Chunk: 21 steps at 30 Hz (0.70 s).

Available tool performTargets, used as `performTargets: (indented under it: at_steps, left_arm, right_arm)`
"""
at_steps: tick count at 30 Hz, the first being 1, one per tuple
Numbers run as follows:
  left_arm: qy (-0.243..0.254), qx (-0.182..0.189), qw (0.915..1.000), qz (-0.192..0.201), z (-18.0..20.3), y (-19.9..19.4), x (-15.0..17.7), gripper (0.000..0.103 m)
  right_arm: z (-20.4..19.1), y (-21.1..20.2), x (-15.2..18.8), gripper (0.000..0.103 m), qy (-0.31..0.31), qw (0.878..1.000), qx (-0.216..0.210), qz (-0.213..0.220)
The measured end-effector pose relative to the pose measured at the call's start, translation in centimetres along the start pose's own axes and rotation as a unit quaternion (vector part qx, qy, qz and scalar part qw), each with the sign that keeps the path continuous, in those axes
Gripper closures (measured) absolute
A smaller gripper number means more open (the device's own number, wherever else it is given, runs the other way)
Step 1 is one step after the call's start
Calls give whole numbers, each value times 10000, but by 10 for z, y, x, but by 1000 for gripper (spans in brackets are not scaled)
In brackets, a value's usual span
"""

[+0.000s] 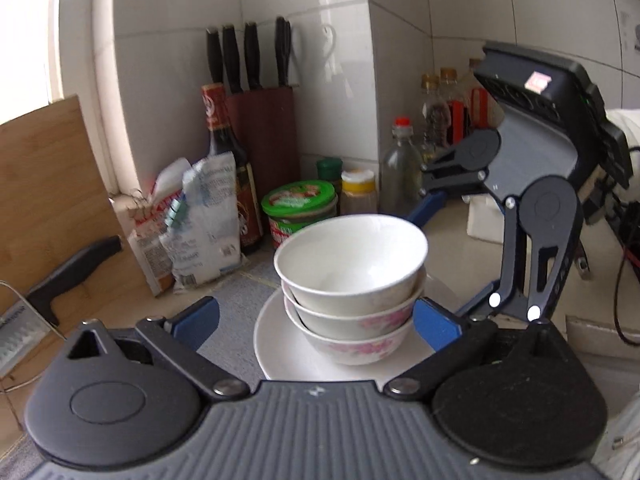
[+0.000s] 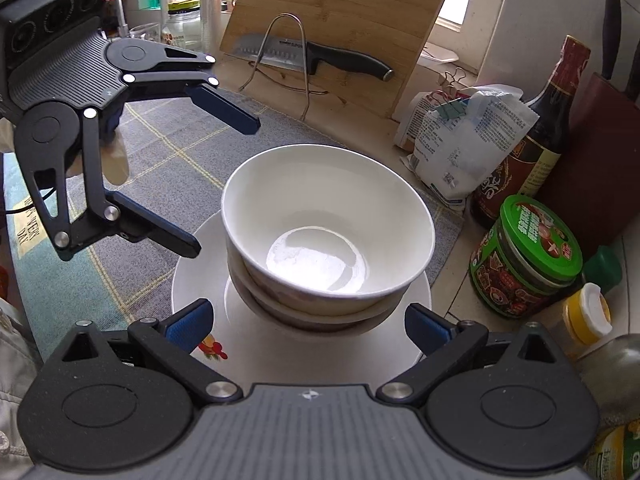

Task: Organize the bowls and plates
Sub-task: 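Open both grippers and withdraw them from the bowl stack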

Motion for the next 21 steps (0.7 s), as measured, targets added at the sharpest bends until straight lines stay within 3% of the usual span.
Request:
performTargets:
  at_steps: [3,5,9,13,16,21]
  left_arm:
    - [-136,-407,9983,403,7,-21,-2,1]
    - [-359,-572,9967,460,7,-31,-5,1]
    - [-885,-569,9944,44,4,-48,-8,1]
    - [-1118,-872,9895,-291,7,-60,-7,1]
    - [-1266,-830,9878,-368,9,-73,-3,1]
    - [-1307,-1068,9841,-550,12,-84,-3,1]
  right_arm:
    - [-16,-11,-6,0,449,9977,493,-122]
    - [-25,-18,-9,0,947,9907,944,-242]
    - [-41,-37,-7,0,2211,9621,1524,-469]
    - [-62,-56,-2,0,2973,9314,2028,-541]
    - [-77,-70,-1,0,3339,9127,2297,-530]
    - [-96,-86,-5,0,3527,8966,2629,-506]
Point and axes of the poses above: each gripper's, at about its wrist camera, not at the fingertips, and y roughly the way its jaws point, z to its right, x to its underside, the point moved 1 cm from there along y, roughly the way its jaws point, and after that the axes turned 10 degrees about x, right-handed, at the moved point
